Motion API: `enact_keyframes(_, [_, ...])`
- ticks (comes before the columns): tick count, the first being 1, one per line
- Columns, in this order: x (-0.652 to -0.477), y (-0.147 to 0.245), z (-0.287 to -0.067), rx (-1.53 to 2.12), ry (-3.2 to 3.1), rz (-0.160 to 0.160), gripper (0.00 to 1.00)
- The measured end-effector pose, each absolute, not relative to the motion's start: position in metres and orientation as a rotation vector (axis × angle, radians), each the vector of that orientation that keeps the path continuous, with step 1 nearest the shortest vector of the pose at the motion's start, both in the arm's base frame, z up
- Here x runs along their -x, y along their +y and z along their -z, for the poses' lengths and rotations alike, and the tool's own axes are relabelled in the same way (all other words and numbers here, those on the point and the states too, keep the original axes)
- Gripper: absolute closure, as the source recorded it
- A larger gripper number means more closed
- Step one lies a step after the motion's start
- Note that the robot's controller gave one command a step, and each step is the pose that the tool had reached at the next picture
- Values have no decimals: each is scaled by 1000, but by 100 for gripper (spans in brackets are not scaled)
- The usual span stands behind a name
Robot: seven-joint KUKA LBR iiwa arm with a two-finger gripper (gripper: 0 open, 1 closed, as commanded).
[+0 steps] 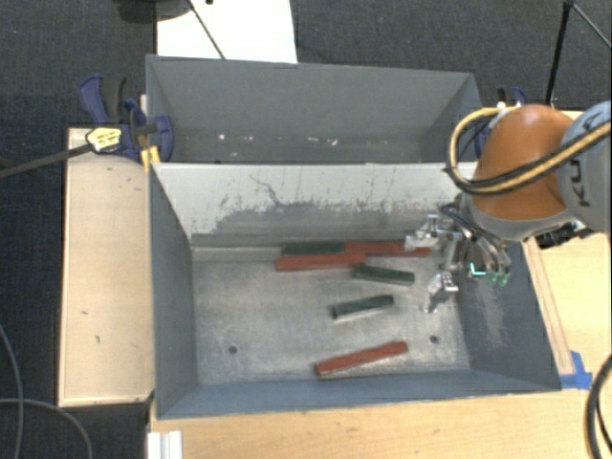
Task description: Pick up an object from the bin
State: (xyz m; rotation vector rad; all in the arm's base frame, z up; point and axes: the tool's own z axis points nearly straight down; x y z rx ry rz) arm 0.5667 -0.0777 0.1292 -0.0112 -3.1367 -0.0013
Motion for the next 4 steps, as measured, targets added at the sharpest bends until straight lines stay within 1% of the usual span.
enact_keyframes(1, [-569, -78, -133, 8, -3144, 0, 0])
enact_keyframes(2, [-594, -38, -83, -112, -3155, -6, 100])
enact_keyframes(3, [-594, -38, -83, -113, -3154, -5, 100])
enact_keyframes(4, [-581, -28, -231, -217, -3140, -1, 100])
